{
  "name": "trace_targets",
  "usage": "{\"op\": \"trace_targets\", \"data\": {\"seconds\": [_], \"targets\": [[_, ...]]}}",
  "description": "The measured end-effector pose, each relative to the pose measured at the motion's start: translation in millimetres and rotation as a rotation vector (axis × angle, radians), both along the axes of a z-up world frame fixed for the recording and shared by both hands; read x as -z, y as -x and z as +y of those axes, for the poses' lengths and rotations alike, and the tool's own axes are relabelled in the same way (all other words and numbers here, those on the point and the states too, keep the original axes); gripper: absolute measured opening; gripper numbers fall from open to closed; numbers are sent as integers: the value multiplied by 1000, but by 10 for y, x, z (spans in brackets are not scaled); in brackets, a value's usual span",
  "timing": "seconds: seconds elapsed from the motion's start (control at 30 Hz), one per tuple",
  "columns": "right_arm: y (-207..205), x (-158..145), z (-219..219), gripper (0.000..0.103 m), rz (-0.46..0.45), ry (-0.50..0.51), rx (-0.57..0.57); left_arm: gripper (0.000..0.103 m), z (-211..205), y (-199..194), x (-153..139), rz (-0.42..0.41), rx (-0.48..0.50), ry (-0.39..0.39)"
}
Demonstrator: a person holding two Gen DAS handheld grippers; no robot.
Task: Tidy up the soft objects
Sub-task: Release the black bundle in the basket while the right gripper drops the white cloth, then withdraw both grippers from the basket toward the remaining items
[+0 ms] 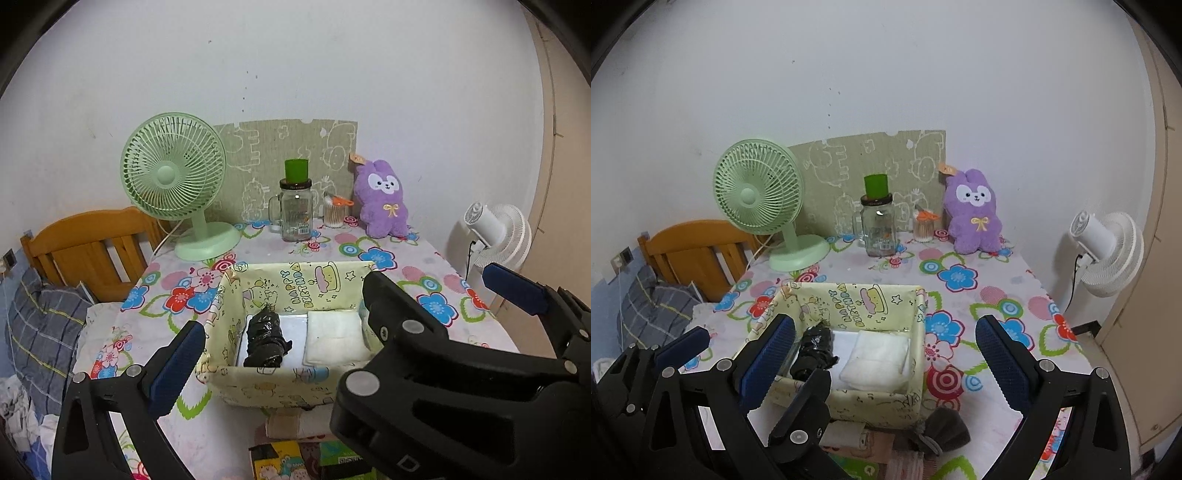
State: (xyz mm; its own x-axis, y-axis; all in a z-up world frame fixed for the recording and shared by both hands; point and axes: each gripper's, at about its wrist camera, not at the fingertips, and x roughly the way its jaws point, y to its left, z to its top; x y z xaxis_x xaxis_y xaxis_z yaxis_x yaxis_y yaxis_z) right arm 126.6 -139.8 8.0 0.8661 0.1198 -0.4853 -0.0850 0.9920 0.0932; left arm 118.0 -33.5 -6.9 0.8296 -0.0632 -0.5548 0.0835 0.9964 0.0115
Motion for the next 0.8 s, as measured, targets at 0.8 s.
{"op": "trace_targets", "data": {"seconds": [0.8], "targets": [[714, 111, -30, 100, -24, -14, -6, 103, 10, 637, 129, -42, 10, 36]]}}
